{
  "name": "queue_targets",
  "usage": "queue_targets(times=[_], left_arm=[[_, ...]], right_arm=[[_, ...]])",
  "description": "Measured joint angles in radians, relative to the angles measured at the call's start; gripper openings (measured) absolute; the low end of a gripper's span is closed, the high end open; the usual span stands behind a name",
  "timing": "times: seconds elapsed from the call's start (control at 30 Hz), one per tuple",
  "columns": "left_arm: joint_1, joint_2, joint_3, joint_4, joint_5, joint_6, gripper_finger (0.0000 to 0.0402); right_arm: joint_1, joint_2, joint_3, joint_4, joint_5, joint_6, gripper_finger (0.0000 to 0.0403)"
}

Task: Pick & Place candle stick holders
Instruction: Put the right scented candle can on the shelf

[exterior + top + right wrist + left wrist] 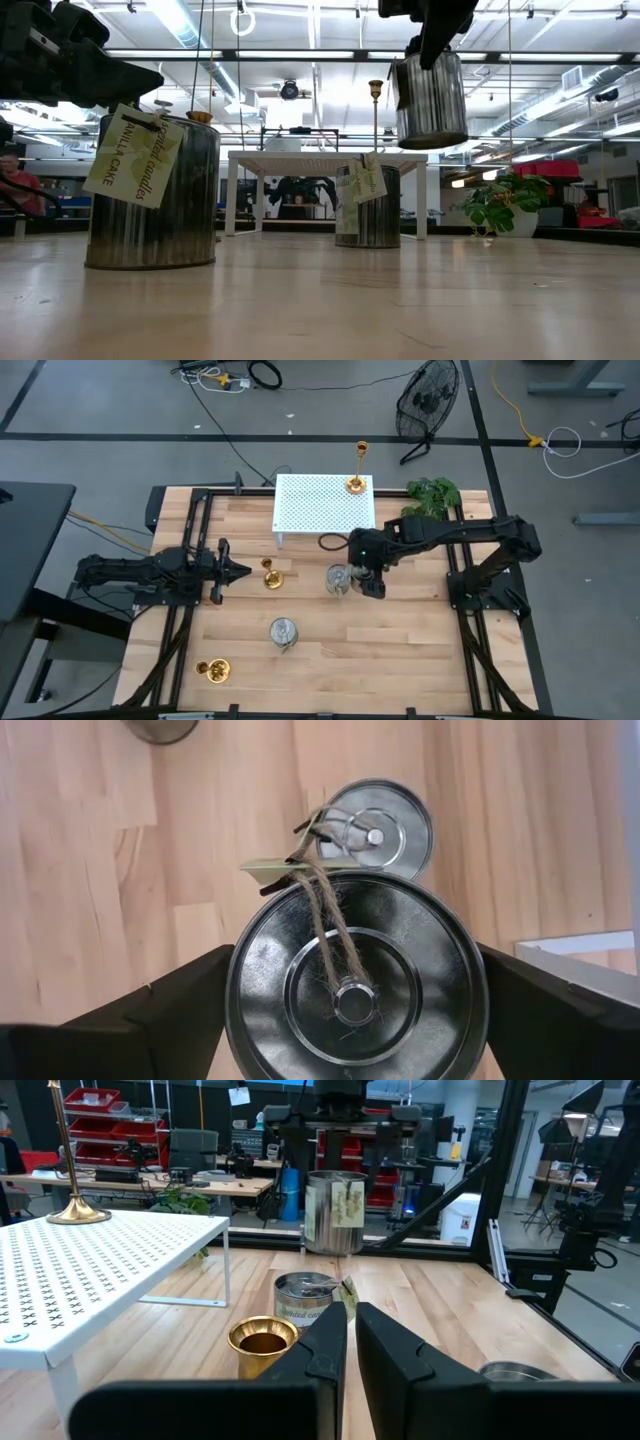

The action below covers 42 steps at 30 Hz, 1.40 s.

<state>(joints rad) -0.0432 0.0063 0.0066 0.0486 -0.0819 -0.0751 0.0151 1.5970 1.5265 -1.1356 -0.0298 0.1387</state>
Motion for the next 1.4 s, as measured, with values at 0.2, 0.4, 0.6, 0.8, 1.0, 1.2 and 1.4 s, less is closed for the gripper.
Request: queue_targets(times=[0.2,0.4,0.6,0.8,1.0,1.2,1.4], left_arm=[[0.0,0.0,0.0,0.0,0.0,0.0,0.0032],[0.0,0.0,0.0,0.0,0.0,0.0,0.0032],[0.0,0.0,0.0,0.0,0.0,0.0,0.0032],[0.0,0.0,0.0,0.0,0.0,0.0,0.0032],[0.0,0.0,0.0,0.0,0.0,0.0,0.0032],[0.0,0.0,0.0,0.0,0.0,0.0,0.0032],[0.0,0.0,0.0,0.0,0.0,0.0,0.0032]], right_arm=[[-0.032,0.0,0.009,0.0,0.011,0.025,0.0364],[-0.103,-0.001,0.064,-0.004,0.014,0.033,0.0364],[-0.205,-0.001,0.083,0.02,0.018,-0.042,0.0364],[-0.303,0.007,0.083,0.034,0.018,-0.079,0.0364],[-0.357,0.006,0.083,0.064,0.028,-0.101,0.0364],[-0.392,0.006,0.083,0.108,0.075,-0.125,0.0364],[-0.423,0.01,0.083,0.126,0.077,-0.122,0.0364]])
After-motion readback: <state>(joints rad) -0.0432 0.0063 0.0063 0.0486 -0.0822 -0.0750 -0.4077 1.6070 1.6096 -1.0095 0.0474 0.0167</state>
